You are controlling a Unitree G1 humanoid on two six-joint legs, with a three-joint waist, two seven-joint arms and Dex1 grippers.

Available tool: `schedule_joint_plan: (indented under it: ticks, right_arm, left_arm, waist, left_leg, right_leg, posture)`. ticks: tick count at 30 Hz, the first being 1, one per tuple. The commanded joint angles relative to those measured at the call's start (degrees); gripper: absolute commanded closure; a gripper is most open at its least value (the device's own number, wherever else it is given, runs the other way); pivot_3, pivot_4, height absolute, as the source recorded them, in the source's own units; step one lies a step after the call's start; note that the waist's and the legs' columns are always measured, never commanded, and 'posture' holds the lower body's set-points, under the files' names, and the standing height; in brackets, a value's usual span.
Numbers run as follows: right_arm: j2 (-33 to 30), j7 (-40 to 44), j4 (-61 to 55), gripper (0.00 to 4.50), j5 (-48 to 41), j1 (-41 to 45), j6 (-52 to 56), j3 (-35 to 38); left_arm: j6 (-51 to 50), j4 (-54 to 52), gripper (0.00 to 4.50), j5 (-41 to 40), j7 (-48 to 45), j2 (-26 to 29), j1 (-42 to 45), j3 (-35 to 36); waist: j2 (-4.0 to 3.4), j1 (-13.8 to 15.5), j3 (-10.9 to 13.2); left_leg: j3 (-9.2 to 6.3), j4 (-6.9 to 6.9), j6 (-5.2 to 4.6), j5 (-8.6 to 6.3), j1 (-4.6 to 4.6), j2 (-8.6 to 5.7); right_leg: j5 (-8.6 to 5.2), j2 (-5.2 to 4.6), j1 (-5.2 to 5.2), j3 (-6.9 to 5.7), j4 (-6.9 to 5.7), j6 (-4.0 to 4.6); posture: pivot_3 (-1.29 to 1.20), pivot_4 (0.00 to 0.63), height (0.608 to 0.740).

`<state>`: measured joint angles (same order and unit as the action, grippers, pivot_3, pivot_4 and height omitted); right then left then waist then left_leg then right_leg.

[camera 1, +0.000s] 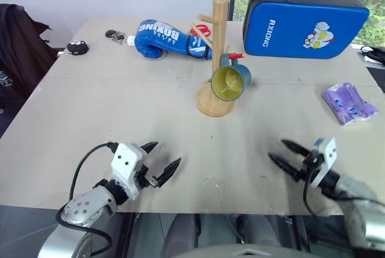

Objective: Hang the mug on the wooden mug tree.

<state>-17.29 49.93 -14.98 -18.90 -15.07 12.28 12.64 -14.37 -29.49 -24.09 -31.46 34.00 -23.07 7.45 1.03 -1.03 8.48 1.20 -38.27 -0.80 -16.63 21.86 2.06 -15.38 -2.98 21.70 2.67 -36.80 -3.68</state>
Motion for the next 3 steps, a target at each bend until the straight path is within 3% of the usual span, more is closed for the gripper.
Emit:
schedule_joint_plan:
  ticks: [1,3]
  right_arm:
    - [0.6,-3.0,-2.1,0.92,1.5,-2.6,-6.6,-0.4]
    - [0.8,-3.9,-1.5,0.92,1.5,-3.8,-8.9,-0.6]
  left_arm:
    - [6.0,3.3,0.0,2.6,-3.8,-0.6,0.2,-0.7]
    - [7.4,4.3,0.0,3.0,-5.1,-0.7,0.9,-1.0]
  waist:
    - [0.13,0.1,-0.1]
    - [0.14,0.1,-0.1]
  left_leg:
    - [-0.01,0.0,-0.01,0.0,-0.06,0.01]
    - [-0.03,0.01,-0.01,-0.01,-0.06,0.02]
  right_leg:
    - [-0.04,0.0,-0.04,0.01,0.01,0.07]
    - [-0.05,0.01,-0.04,-0.02,-0.01,0.09]
  posture:
    - [0.0,0.15,0.737]
    - [0.0,0.15,0.737]
